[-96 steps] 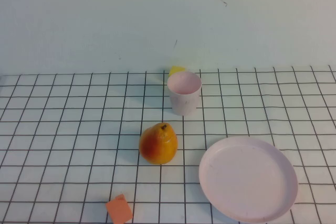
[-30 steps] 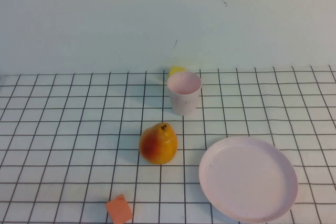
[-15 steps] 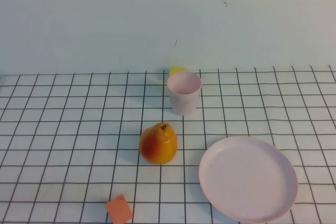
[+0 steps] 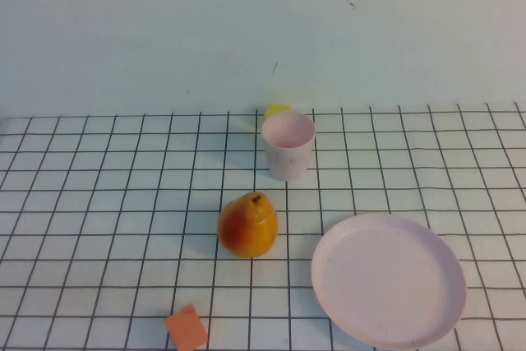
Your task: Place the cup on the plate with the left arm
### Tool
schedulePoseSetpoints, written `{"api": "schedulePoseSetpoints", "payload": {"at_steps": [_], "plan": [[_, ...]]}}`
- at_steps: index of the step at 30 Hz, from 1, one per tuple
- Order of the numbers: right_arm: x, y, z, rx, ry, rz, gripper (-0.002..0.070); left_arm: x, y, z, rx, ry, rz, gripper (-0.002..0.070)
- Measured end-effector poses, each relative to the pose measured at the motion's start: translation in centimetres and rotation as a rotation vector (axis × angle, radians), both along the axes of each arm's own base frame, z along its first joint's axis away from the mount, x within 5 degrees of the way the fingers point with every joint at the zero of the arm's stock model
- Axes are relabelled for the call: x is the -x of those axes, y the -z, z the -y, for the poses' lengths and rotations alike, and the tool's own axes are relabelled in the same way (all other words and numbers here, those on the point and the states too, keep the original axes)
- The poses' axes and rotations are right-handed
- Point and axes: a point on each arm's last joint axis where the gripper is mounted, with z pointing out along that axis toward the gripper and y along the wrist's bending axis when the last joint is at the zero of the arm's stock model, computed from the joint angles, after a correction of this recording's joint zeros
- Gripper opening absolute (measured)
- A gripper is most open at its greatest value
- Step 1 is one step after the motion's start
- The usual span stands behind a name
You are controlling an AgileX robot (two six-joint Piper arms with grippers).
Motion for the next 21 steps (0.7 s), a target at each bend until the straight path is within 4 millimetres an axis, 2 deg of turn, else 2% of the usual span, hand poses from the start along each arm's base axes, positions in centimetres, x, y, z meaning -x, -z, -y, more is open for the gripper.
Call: {"api": "schedulePoseSetpoints", "payload": {"at_steps": [4,8,13,16,21], "plan": [[0.0,0.0,0.0,0.000,0.000,0.000,-0.0002,0.8,-3.5,0.0,0.002,0.001,-0.004,-0.0002],[0.0,0.0,0.0,0.000,0.000,0.000,-0.0002,0.5,-5.5,0.0,-0.005,0.003,-0.078,-0.0002],[0.0,0.0,0.0,0.000,0.000,0.000,-0.0002,-1.5,-4.0,0.1,-0.094,0.021,-0.239,-0.0002],[0.0,0.0,0.0,0.000,0.000,0.000,-0.0002,-2.9,-3.2,0.5,-0.083,0.065,-0.392,-0.0003],[0.0,0.0,0.0,0.000,0.000,0.000,-0.0002,-6.1,-4.7,1.5,-0.061,0.146,-0.643,-0.0002]]}}
